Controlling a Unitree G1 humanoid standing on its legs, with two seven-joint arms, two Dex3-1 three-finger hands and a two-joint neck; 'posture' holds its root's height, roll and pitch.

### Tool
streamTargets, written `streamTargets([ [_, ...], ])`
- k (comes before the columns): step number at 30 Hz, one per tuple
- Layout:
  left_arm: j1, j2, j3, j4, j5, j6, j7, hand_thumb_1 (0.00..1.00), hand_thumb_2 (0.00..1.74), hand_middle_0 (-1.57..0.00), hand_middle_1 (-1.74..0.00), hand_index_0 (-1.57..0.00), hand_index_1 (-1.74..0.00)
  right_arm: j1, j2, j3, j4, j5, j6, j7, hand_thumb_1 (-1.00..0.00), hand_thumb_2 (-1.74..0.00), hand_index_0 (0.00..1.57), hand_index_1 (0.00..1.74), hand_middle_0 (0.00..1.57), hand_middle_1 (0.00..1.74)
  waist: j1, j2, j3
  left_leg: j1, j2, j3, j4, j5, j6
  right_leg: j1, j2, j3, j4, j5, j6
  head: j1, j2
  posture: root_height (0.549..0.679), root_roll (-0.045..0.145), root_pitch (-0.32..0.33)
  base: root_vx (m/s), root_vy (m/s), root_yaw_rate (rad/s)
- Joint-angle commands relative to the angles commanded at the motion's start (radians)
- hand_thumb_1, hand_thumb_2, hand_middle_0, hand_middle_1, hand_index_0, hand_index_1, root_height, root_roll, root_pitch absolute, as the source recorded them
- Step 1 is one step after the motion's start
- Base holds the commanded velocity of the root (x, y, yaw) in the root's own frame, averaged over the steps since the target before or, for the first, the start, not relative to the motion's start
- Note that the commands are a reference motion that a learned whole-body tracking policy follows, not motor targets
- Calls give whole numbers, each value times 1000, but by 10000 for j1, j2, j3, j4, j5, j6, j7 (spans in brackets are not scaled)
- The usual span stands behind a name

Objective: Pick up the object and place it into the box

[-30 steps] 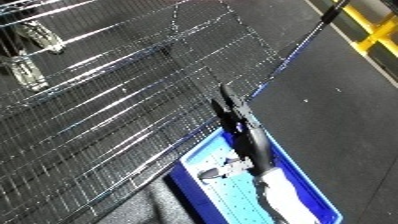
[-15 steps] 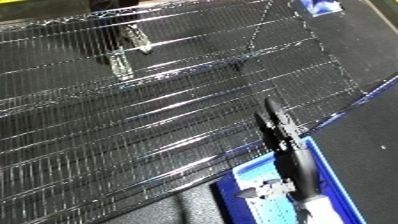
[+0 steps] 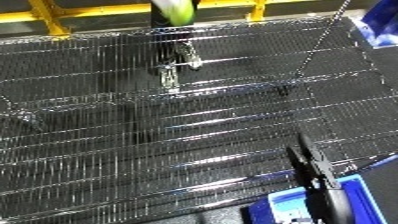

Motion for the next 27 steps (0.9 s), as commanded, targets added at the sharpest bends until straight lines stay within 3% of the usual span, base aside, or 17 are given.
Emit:
streamTargets([
  [19,-166,20,-172,-190,39,171,85,1000,1740,-1570,-1740,-1570,-1740,-430,-65,350,900,-110,330,-499,0,0,0,0,0,0,226,70,38,-599,-54,-2,304,-4,-16,-638,-161,-101,389,29,80,147,-633,641,37,-12,22,-4,42],
  [27,-217,-4,-329,-153,38,237,44,1000,1740,-1570,-1740,-1570,-1740,-816,-160,562,1172,-345,574,-448,0,0,0,0,0,0,306,156,38,-973,-106,22,478,-33,-29,-1027,-213,-126,543,58,87,328,-497,639,38,6,36,6,49],
])
